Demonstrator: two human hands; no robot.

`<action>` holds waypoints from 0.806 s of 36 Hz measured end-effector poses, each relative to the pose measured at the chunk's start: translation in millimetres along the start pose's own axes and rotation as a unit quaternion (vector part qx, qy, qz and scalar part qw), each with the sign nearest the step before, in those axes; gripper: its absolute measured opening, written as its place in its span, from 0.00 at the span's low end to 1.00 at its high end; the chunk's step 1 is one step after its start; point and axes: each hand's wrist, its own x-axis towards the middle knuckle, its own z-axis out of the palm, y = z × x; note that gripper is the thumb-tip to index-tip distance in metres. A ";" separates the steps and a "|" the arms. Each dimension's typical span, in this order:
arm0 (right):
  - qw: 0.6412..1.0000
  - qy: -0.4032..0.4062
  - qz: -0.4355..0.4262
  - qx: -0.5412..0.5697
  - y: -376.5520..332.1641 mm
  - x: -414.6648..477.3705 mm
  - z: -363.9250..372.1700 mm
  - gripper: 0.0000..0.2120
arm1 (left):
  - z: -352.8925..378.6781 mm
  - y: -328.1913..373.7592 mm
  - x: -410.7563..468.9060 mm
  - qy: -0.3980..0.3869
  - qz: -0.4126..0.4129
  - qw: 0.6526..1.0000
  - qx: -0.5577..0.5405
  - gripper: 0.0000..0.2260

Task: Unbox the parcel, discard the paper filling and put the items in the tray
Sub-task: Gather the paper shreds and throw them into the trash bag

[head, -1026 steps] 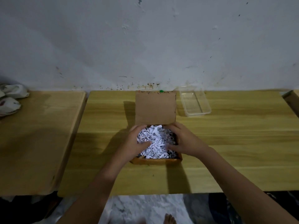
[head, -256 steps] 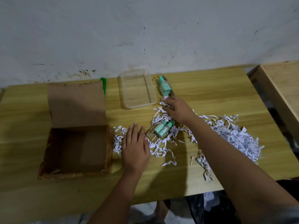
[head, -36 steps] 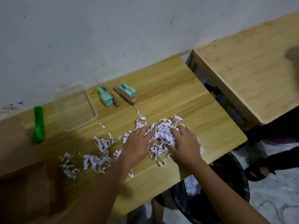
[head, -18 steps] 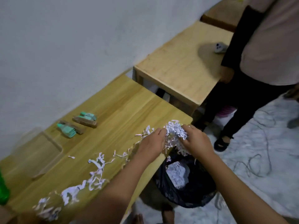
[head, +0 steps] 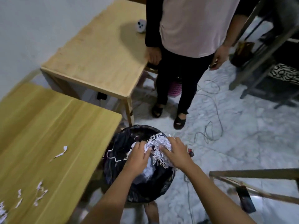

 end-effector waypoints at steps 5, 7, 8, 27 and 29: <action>0.991 -0.082 0.024 0.098 10.3 12.6 23.0 0.33 | 22.7 -20.8 3.3 0.013 -0.063 0.997 -0.051 0.20; 0.986 -0.120 0.019 0.119 12.1 15.2 30.0 0.34 | 27.6 -30.0 2.3 0.003 -0.083 0.995 -0.051 0.21; 0.983 -0.134 0.018 0.121 12.8 16.5 32.6 0.34 | 29.7 -34.4 1.7 -0.003 -0.092 0.995 -0.047 0.21; 0.984 -0.117 -0.130 0.025 -66.2 26.9 -11.2 0.29 | -34.6 7.1 -35.8 0.066 -0.038 0.992 -0.100 0.17; 0.979 -0.114 -0.168 0.024 -97.9 24.8 -12.4 0.28 | -56.0 9.0 -54.5 0.122 -0.032 0.985 -0.118 0.15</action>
